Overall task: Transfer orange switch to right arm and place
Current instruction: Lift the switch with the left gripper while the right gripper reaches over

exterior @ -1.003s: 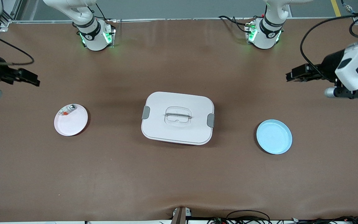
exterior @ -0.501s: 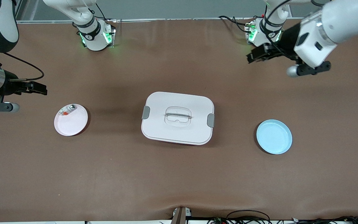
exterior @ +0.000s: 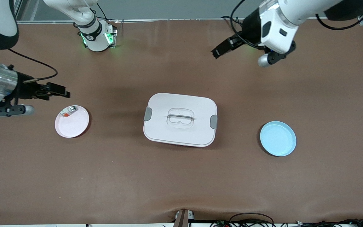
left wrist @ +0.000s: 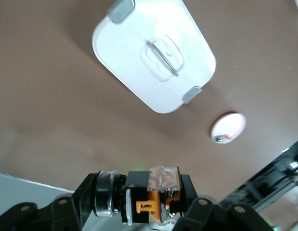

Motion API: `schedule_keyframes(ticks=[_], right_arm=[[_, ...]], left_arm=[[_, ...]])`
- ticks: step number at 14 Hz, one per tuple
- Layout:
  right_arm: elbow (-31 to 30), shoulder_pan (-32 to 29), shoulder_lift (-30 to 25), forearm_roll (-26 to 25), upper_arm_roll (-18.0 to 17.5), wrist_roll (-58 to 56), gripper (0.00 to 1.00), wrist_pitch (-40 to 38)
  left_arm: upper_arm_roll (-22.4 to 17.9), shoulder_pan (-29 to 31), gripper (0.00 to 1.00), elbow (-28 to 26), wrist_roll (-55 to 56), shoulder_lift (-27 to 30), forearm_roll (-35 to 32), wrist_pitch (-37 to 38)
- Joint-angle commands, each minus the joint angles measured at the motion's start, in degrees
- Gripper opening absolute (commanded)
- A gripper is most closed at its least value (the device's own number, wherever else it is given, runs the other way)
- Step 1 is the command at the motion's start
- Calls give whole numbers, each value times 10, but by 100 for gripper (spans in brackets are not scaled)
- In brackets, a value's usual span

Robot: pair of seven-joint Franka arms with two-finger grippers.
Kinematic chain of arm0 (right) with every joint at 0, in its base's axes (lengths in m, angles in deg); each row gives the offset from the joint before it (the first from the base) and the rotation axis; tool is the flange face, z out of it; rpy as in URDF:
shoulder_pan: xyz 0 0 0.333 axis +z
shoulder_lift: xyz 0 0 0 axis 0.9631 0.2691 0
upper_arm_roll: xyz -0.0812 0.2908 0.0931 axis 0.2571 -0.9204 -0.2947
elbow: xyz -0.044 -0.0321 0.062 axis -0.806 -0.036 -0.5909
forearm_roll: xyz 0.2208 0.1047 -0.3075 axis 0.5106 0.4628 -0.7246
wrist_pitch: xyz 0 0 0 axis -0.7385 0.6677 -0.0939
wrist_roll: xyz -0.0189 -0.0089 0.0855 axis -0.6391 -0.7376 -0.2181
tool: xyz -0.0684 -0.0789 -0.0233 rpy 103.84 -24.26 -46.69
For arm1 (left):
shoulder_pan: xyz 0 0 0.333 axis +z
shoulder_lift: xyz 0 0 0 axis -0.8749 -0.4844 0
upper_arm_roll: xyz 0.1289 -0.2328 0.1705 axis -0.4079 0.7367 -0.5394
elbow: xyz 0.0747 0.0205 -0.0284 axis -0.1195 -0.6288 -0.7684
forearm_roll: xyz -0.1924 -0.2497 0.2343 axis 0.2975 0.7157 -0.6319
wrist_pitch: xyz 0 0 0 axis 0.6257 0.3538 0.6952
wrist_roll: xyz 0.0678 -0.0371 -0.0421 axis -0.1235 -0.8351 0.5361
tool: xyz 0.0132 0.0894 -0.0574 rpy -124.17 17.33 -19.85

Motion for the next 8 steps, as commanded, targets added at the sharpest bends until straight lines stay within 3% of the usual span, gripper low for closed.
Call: schedule_keyframes(ticks=[1, 3, 6, 8], right_arm=[[-19, 70, -17, 55, 3, 85, 100, 50], [-20, 98, -17, 85, 3, 88, 100, 87], [-35, 124, -22, 173, 3, 96, 100, 138], [-39, 146, -30, 185, 3, 98, 100, 163]], left_arm=[[16, 4, 0, 15, 133, -28, 62, -35], [17, -2, 0, 13, 214, -44, 106, -66], [17, -44, 0, 13, 322, -73, 102, -142], [14, -78, 0, 12, 348, -96, 93, -194]])
